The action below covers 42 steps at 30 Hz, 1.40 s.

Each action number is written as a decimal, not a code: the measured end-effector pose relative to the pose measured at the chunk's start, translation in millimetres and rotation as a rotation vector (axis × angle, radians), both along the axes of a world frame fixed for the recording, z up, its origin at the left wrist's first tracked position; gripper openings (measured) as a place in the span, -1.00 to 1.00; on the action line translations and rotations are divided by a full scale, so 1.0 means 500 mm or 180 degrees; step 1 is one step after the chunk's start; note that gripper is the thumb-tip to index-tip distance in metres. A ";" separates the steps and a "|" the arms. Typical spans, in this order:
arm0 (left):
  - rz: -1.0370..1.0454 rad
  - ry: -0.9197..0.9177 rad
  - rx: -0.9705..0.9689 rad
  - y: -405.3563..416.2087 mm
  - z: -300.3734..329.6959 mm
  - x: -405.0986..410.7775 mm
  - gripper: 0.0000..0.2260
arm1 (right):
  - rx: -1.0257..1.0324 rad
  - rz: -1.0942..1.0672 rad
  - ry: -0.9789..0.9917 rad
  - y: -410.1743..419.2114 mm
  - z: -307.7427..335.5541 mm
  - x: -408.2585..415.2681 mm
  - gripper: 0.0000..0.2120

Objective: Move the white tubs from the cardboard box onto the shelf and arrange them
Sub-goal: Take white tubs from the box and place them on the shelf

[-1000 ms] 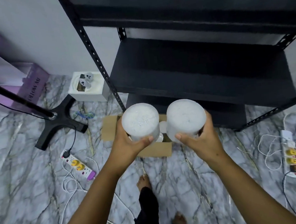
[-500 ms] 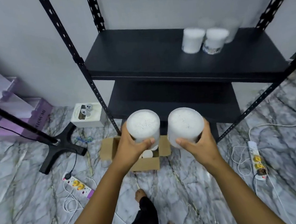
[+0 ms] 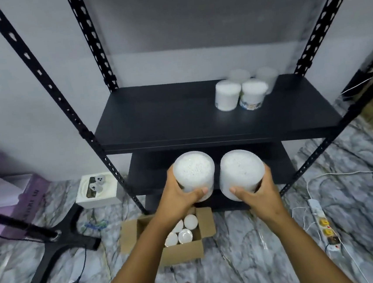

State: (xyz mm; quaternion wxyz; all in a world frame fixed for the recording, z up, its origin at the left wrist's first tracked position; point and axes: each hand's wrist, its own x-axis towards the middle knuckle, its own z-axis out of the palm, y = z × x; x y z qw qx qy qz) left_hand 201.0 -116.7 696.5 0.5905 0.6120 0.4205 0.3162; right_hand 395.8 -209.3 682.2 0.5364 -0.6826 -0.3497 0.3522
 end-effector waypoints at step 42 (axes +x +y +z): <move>0.0743 0.0155 0.0223 0.489 -0.083 0.389 -0.18 | 0.0320 0.0508 -0.0297 0.534 -0.065 0.360 -0.18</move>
